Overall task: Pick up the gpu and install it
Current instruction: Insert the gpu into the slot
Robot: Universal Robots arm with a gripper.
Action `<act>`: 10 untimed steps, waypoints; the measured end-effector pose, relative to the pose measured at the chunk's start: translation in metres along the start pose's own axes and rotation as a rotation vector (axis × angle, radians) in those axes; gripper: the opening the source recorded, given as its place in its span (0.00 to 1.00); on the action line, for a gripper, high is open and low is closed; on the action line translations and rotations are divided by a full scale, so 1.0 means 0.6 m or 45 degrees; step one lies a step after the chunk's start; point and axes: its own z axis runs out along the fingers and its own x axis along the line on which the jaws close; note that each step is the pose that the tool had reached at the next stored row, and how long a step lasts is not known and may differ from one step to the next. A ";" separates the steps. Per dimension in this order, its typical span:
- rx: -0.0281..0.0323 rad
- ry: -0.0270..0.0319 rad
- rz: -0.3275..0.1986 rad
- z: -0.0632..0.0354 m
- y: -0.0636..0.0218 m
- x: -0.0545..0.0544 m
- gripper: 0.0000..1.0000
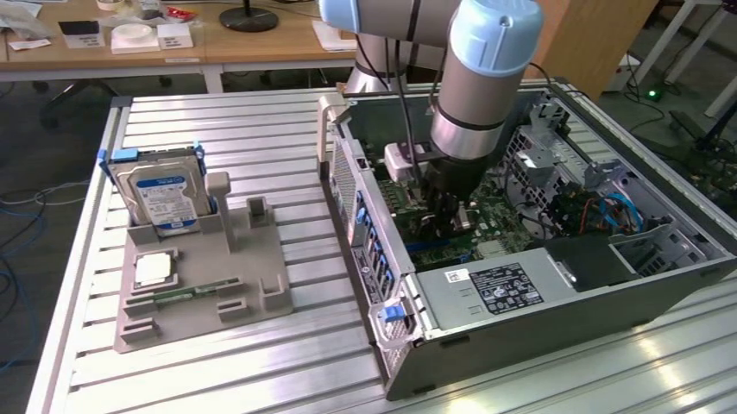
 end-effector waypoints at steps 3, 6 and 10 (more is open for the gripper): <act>-0.0001 0.0003 0.000 0.002 0.000 0.000 0.28; -0.0001 0.0002 0.000 0.002 0.000 0.000 0.28; 0.0001 -0.0002 0.000 0.002 0.000 0.000 0.28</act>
